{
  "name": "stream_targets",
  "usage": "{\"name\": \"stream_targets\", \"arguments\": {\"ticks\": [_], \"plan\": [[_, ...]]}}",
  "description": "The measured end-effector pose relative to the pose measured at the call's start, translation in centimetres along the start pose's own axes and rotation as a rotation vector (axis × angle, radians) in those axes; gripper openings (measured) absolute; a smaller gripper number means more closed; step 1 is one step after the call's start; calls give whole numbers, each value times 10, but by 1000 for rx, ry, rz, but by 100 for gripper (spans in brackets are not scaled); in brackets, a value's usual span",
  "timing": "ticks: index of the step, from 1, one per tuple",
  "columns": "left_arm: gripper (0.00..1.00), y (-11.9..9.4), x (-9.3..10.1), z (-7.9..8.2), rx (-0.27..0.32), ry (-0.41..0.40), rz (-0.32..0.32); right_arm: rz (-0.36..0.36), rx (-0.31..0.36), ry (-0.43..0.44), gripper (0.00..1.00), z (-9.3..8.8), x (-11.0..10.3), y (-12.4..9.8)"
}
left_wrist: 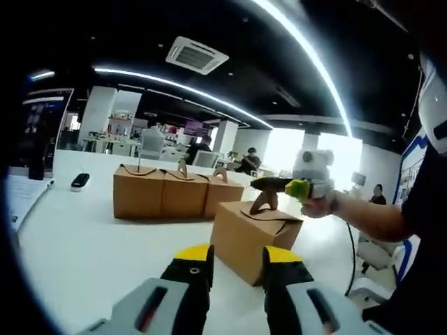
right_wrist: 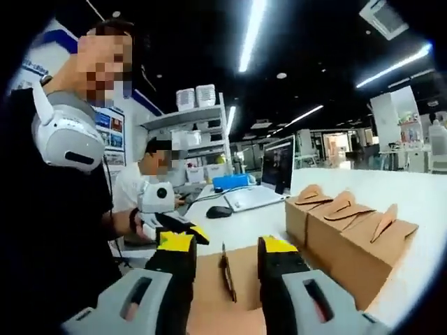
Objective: Pick up one paper box from the group, open the paper box, and remove the item inside
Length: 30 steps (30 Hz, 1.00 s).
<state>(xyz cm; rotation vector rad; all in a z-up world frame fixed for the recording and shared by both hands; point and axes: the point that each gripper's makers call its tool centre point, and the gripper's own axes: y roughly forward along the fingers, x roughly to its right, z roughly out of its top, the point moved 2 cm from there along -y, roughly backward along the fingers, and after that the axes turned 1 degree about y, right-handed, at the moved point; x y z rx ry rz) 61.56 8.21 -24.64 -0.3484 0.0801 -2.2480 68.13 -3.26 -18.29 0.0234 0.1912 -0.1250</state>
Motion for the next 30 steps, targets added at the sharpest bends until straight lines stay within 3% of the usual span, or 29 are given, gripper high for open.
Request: {"name": "stream_targets", "arguments": {"ticks": [4,12,19,21,25,28,30], "plan": [[30,-2,-3,7,-13,40,-5,-133,86,10,36,10,-1,-20],[30,13,-3,22,-11,59,-22,-373,37,-94,35,-6,3,-57],[30,16,-13,40,19,88,-22,-461,-19,-142,34,-5,-8,-77],[30,16,-19,45,38,87,-12,-489,-3,-86,34,-6,-9,-82],[29,16,-22,47,53,83,-6,-547,15,-61,34,-13,-9,-90],[27,13,-13,42,20,132,-55,-583,70,-3,33,-18,-9,-97],[27,10,-14,39,5,128,-53,-587,70,2,33,-21,-8,-100]]}}
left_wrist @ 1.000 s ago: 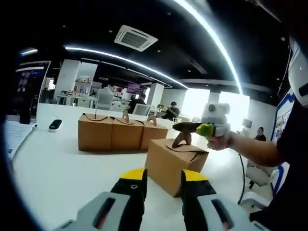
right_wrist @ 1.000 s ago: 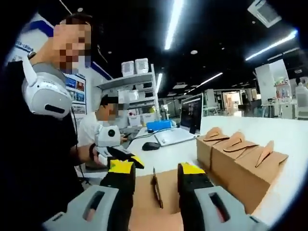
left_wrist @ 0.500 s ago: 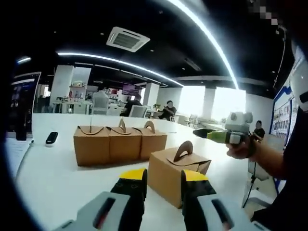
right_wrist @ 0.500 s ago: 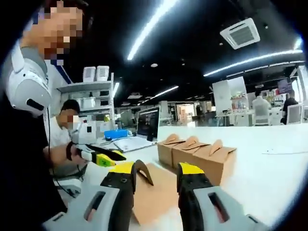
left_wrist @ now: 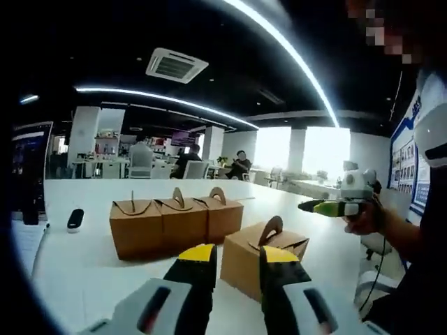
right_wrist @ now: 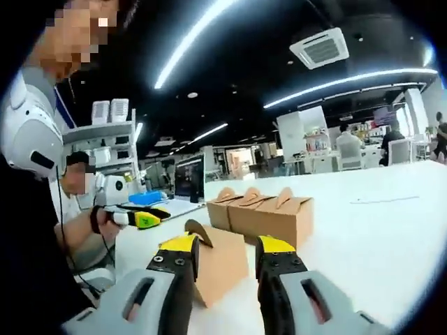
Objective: Pick up one paper box from the group, open the paper box, and remove the item inside
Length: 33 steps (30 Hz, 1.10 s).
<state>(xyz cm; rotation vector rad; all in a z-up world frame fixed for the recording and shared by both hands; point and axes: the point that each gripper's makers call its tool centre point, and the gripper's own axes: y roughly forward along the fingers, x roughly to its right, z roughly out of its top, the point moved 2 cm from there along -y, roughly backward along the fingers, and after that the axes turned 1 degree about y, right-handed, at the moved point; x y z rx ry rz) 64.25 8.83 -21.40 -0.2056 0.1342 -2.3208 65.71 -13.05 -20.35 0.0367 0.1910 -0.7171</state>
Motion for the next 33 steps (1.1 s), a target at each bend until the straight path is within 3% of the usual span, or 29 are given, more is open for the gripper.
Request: {"name": "stream_targets", "arguments": {"ticks": [5,7,10,12,14,15,20,23,25,30,32,33], "plan": [[30,-4,-8,1,-12,-23,27,-27,-29,-14,33,-2,10,-4],[30,-4,-6,8,-10,5,5,-51,-31,-69,33,6,16,-6],[30,-1,-7,12,-23,67,-39,-56,-10,-81,33,14,19,-7],[30,2,-11,8,-47,45,-52,-48,0,-74,33,14,17,-6],[30,4,-9,0,-98,-12,-99,-38,-7,-69,33,8,14,-3],[30,6,-9,0,-96,-27,-109,-23,-19,-66,32,3,11,-2],[26,12,-2,11,1,-4,-186,-7,-48,-62,31,-12,5,-4],[26,16,1,14,25,80,-244,-19,-52,-44,32,-14,10,-8],[28,20,4,6,3,100,-314,-42,-51,-62,32,-10,18,-12],[31,33,10,-3,-37,100,-402,-75,-21,-63,32,3,29,-19],[34,36,15,-8,-89,82,-444,-79,-17,-69,32,4,30,-21],[36,41,15,-8,-99,122,-448,-81,-18,-69,32,3,30,-22]]}}
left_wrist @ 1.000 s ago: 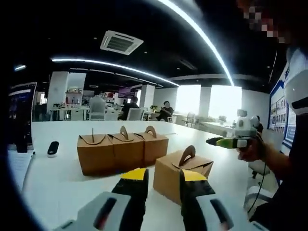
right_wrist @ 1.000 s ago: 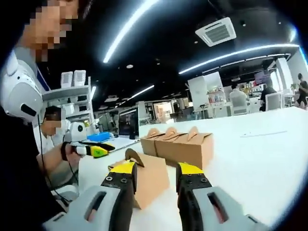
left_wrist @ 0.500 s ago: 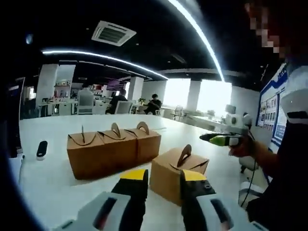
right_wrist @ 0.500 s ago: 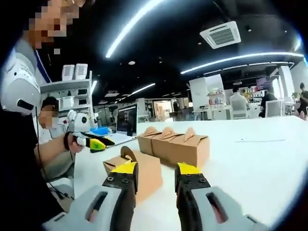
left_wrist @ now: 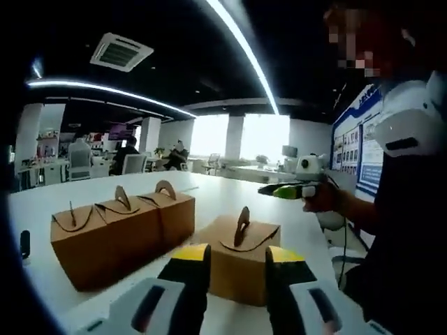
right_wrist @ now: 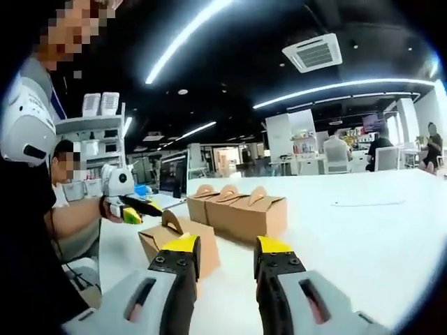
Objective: Pick up one paper box from the group, open the paper box, and remove the item inside
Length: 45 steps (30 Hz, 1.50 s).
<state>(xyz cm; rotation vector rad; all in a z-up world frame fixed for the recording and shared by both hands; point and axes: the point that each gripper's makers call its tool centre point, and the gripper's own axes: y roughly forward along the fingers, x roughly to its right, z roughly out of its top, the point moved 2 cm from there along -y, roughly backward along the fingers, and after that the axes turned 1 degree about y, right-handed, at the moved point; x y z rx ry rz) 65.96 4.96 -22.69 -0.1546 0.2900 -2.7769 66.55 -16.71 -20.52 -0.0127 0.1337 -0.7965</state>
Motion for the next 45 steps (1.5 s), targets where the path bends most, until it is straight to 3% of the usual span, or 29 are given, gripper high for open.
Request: {"name": "stream_targets", "arguments": {"ticks": [5,9,13,16,23,32,38,45], "plan": [[44,11,2,-4,-52,22,-45,-27,-9,16,32,-9,6,-5],[48,14,0,0,-43,44,-56,-34,-12,28,32,-11,6,-7],[48,17,-3,6,-46,73,-87,-31,-26,30,32,-15,6,-8],[47,21,-6,3,-86,118,-109,-31,-29,28,32,-15,7,-8],[45,24,-3,3,-135,124,-175,-32,-35,32,32,-16,7,-4],[43,24,-4,1,-138,112,-202,-33,-44,33,32,-17,5,5],[41,23,-6,1,-147,107,-196,-95,5,-17,31,4,9,4],[39,24,-5,0,-150,109,-186,-82,-69,-209,29,17,-16,5]]}}
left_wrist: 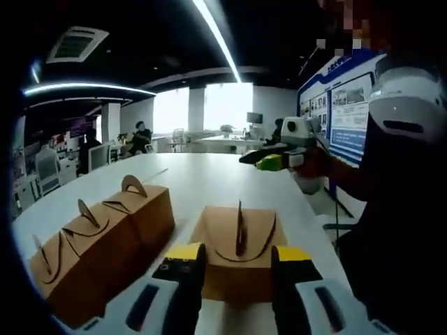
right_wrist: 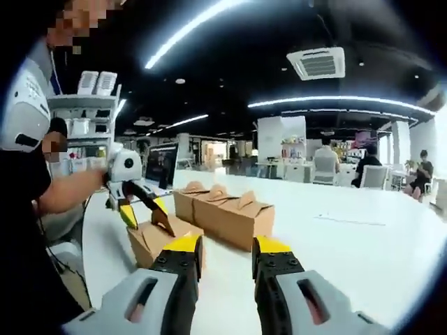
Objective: Pick up one paper box from the group, open the paper box, and remove the item inside
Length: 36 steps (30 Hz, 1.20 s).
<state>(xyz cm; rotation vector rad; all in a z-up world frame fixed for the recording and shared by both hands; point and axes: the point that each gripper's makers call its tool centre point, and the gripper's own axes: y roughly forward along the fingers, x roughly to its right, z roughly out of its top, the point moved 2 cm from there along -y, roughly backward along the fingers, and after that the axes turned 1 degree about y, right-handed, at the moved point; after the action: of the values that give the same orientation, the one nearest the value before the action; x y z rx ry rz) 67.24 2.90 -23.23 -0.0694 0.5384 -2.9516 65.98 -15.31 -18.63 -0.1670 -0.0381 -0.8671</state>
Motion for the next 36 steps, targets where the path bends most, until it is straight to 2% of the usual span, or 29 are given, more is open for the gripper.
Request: {"name": "stream_targets", "arguments": {"ticks": [4,7,9,12,15,19,21,26,30,36], "plan": [[39,1,0,0,1,3,-1,19,-29,-127,29,12,-17,6],[39,1,0,0,-3,0,0,54,-32,-197,29,23,-39,14],[39,1,0,0,-10,-5,-1,92,-37,-276,29,27,-58,20],[38,2,0,0,-26,-1,-4,138,-111,-398,28,19,-85,32],[38,2,0,-1,-16,1,-8,160,-167,-539,23,10,-101,44],[38,2,0,-1,11,0,-7,200,-199,-625,18,1,-117,55],[38,2,0,0,17,1,-6,193,-222,-687,17,-3,-118,58],[38,2,0,0,8,0,-9,172,-252,-725,16,-9,-113,60],[37,2,0,0,-3,2,-16,181,-264,-754,16,-10,-115,62],[37,2,0,0,-12,3,-17,202,-295,-922,16,-9,-118,67]]}}
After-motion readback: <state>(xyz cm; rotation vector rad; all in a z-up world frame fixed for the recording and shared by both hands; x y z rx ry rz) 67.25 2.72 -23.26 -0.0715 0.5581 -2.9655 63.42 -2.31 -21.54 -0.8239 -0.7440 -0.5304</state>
